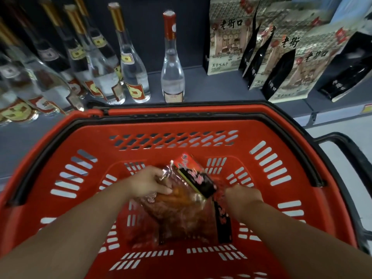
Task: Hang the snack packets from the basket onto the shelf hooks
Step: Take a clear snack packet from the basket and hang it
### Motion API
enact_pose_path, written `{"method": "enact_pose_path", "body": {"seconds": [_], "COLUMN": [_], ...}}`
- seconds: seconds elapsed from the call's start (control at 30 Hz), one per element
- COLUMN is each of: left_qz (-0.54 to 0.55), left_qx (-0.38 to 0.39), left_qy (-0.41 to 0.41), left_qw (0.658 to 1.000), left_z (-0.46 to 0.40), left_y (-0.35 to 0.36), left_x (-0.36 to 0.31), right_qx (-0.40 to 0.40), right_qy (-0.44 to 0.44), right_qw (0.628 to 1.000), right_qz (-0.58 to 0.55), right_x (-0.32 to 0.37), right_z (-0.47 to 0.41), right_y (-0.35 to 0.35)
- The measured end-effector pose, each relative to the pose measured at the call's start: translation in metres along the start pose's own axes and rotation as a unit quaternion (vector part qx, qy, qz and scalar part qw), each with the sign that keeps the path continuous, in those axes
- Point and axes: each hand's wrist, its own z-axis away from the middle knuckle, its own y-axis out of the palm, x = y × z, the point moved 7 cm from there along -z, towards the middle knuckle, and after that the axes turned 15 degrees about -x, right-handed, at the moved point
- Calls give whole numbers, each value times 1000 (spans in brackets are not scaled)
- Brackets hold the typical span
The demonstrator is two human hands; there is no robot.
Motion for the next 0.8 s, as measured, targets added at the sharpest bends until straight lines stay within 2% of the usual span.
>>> {"method": "enact_pose_path", "body": {"seconds": [0.07, 0.13, 0.23, 0.3, 0.37, 0.5, 0.63, 0.8], "left_qz": [69, 121, 180, 201, 213, 226, 250, 231], "left_qx": [-53, -79, -106, -107, -88, -74, -142, -201], "left_qy": [-9, -22, -23, -30, -37, -41, -15, 38], "left_qw": [996, 989, 978, 973, 972, 970, 958, 951], "left_z": [10, 20, 28, 33, 39, 52, 57, 71], "left_y": [-26, -40, -49, -44, -34, -40, -72, -102], "left_x": [-7, -11, -17, -19, -22, -26, -28, -61], "right_qx": [-11, -31, -56, -73, -74, -54, -65, -67], "right_qy": [-5, -10, -14, -5, -3, 5, 32, 10], "right_qw": [999, 976, 879, 820, 786, 779, 788, 785], "right_qz": [-46, -215, -474, -568, -614, -625, -612, -616], "right_x": [0, 6, 26, 37, 45, 49, 38, 36], "right_z": [-5, -11, -15, -18, -21, -18, -15, -7], "right_y": [-1, -5, -33, -52, -62, -70, -83, -123]}}
